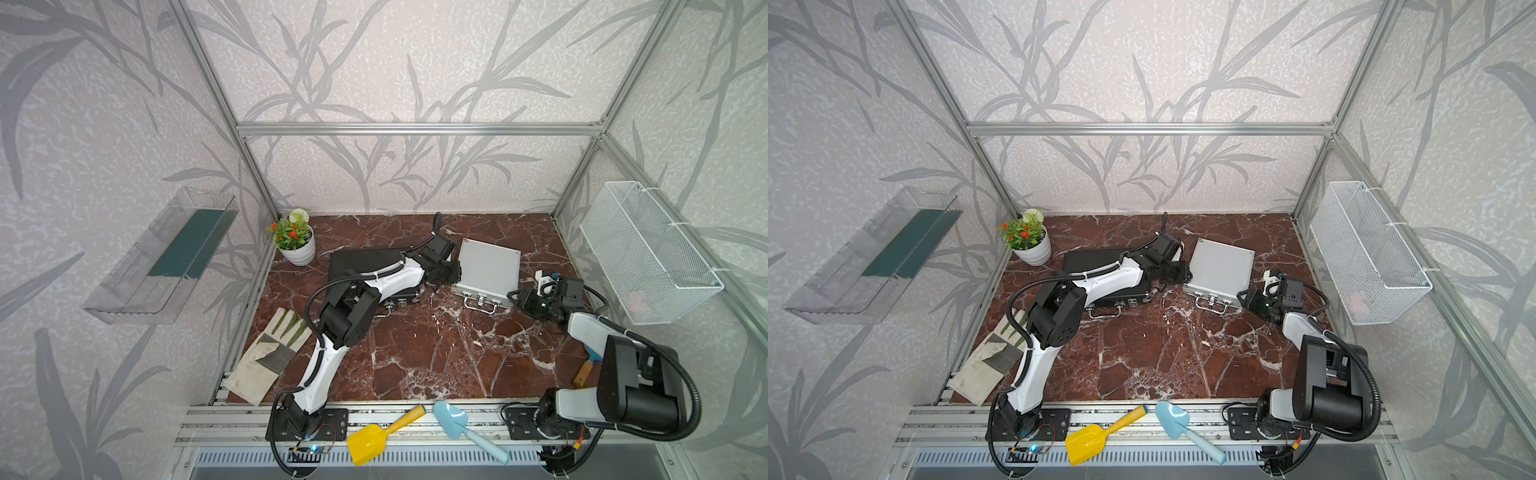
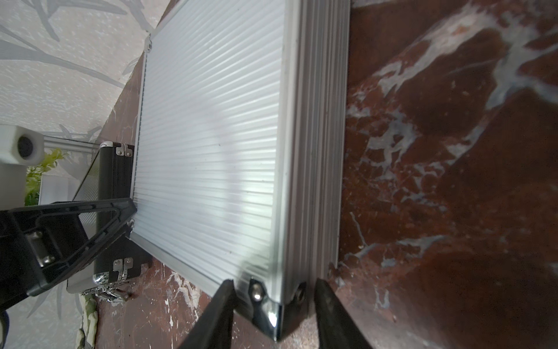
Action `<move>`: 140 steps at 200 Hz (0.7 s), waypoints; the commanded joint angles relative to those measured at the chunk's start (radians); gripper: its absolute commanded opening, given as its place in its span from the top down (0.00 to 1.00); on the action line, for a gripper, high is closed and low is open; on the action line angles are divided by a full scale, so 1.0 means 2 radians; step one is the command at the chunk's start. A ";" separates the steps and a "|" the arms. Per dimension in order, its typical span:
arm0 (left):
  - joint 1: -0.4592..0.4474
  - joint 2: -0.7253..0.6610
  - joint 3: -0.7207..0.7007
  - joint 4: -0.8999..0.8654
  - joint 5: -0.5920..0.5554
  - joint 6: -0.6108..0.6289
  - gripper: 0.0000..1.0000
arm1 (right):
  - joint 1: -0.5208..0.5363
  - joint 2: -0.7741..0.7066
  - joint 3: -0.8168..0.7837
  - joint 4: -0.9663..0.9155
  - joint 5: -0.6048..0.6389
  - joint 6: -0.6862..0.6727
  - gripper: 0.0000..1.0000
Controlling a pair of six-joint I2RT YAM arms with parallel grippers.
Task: Open the poker set cases
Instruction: Open the case lid on the poker set case.
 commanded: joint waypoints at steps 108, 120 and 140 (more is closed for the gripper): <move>-0.031 -0.014 -0.045 0.026 0.027 -0.028 0.84 | -0.001 -0.005 0.000 -0.002 -0.028 0.003 0.70; -0.034 -0.018 -0.050 0.031 0.028 -0.031 0.84 | -0.001 -0.011 -0.003 -0.004 -0.031 0.003 0.70; -0.040 -0.024 -0.061 0.046 0.034 -0.041 0.85 | -0.002 -0.024 -0.010 -0.008 -0.037 0.004 0.70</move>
